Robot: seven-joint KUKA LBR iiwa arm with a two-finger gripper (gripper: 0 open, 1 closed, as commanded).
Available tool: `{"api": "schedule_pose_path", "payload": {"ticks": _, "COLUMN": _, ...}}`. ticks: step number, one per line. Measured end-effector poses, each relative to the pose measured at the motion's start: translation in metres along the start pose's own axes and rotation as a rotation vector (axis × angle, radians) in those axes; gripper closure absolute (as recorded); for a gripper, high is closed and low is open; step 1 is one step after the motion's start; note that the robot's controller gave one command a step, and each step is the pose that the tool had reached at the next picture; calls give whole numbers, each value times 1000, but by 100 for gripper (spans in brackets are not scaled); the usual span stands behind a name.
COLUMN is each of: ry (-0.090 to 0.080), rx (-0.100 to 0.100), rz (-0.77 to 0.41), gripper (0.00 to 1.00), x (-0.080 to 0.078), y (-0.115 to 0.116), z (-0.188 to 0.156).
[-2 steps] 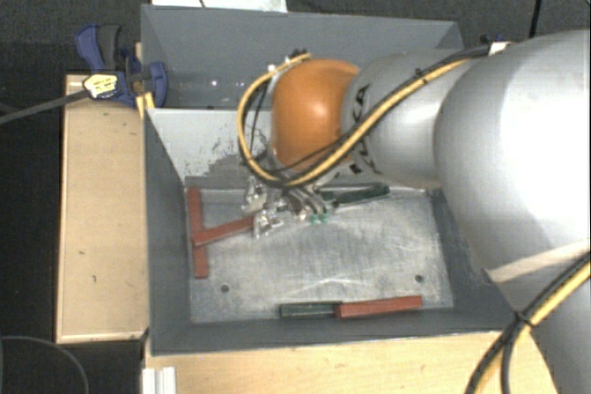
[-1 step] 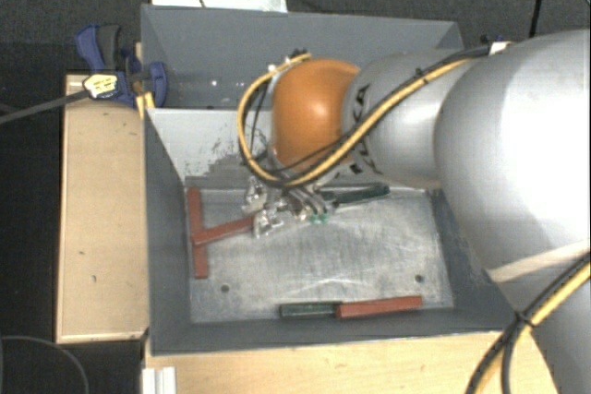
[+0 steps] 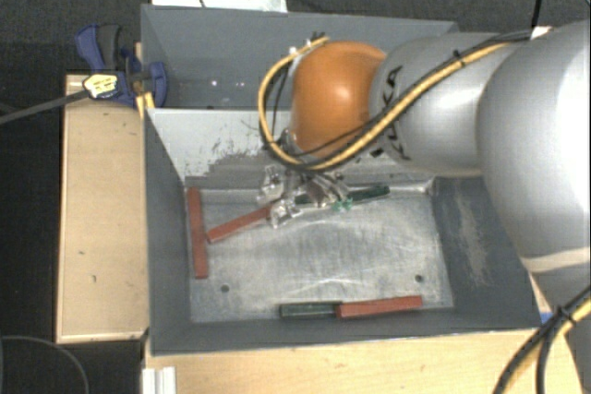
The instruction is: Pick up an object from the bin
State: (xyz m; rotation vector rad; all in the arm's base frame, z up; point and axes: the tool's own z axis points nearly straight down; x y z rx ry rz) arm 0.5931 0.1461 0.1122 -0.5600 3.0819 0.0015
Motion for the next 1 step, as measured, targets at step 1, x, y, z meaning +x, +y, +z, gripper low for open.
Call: {"api": "schedule_pose_path", "payload": {"ticks": 1, "ry": 10, "rx": -1, "rz": -10, "gripper": 100, "x": 40, "y": 41, "z": -185}}
